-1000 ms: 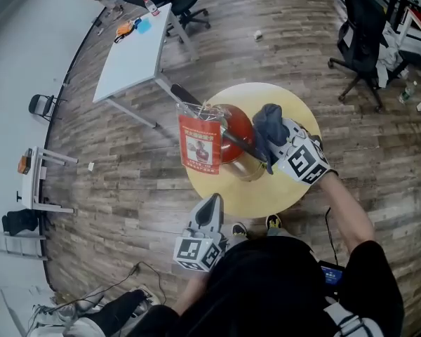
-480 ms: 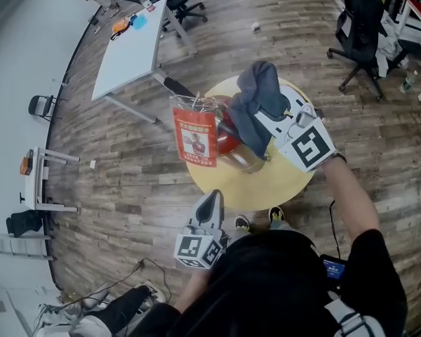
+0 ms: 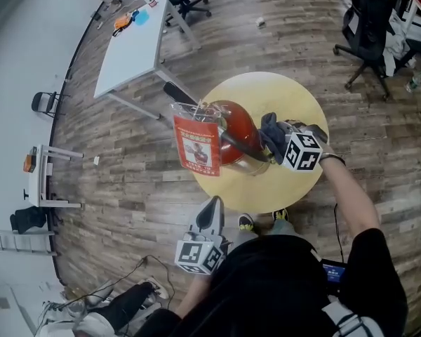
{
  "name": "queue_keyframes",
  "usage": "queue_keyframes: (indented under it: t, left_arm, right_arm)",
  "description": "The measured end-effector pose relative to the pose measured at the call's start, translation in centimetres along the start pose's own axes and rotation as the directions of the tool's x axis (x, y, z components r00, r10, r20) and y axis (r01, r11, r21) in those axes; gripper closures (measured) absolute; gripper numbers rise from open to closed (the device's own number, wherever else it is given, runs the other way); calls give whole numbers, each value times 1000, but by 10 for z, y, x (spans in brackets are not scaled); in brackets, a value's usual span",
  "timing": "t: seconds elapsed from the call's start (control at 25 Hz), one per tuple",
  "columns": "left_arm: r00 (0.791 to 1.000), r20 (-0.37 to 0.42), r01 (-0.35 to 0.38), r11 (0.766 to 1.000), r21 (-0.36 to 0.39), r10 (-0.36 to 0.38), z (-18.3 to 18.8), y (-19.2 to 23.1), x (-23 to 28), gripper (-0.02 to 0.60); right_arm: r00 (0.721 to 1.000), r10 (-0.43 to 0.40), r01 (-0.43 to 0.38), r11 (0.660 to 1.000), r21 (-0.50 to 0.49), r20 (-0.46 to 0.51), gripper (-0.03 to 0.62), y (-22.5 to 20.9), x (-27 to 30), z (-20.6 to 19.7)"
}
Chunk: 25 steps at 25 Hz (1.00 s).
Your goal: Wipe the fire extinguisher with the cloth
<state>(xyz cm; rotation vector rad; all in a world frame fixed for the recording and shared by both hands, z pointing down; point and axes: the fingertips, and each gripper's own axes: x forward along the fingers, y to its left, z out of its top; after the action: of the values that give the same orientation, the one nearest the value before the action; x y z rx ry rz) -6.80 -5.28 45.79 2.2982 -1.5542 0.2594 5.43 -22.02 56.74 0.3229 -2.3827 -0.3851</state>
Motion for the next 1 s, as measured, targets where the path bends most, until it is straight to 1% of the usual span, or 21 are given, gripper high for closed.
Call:
queue_keyframes:
  t: [0.08,0.12,0.2,0.24,0.28,0.36,0.4,0.44,0.52,0.6,0.68,0.72,0.8,0.84,0.92,1.0]
  left_arm:
    - [1000,-7,-8,1000,-3,8,-1,0,1,558]
    - [1000,-10,-12,1000,-4,12,-1,0,2,558]
    - [1000,-15,-18,1000,-3,18,-2,0,3,558]
    - [1000,-18,-23,1000,-2,23,-3,1,3,558]
    - [999,-20,-29,1000,-3,29,-3,1,2,557]
    - [999,-25,-44,999,-2,44,-3,4,-1,558]
    - [998,-28,-49,999,-1,49,-4,5,-1,558]
    - [998,-30,-52,999,1,52,-4,6,-1,558]
    - [998,-28,-54,999,5,54,-3,8,0,557]
    - [998,-24,-49,999,6,49,-2,6,2,557]
    - [999,-19,-39,999,7,39,0,2,5,558]
    - [999,-15,-34,999,8,34,1,0,6,558]
    - [1000,-7,-25,1000,8,25,3,-3,7,558]
    - [1000,-4,-22,1000,8,22,4,-3,7,558]
    - [1000,2,-16,1000,9,16,6,-3,8,557]
    - [1000,10,-11,1000,12,11,8,-2,9,558]
  right_arm:
    - [998,58,-59,996,65,8,517,11,10,-16]
    - [996,86,-86,994,67,-10,517,17,16,-26]
    - [987,136,-136,991,10,-89,517,35,34,-54]
    - [983,148,-149,989,-2,-112,517,44,43,-66]
    - [982,152,-151,988,18,-110,517,51,50,-75]
    - [986,146,-138,986,96,-75,517,60,59,-84]
    - [988,141,-133,984,118,-64,517,63,61,-87]
    - [989,137,-129,984,120,-59,517,64,63,-89]
    - [991,124,-120,991,66,-56,516,59,61,-87]
    - [996,84,-84,996,-21,-22,516,44,53,-73]
    - [998,30,-26,996,-84,55,516,22,37,-45]
    - [996,10,1,992,-124,89,516,11,27,-29]
    - [991,-13,43,974,-222,135,516,-6,6,2]
    - [986,-27,69,965,-252,167,516,-15,-6,20]
    - [963,-86,155,952,-264,256,516,-38,-38,63]
    - [922,-174,274,925,-265,345,516,-62,-75,109]
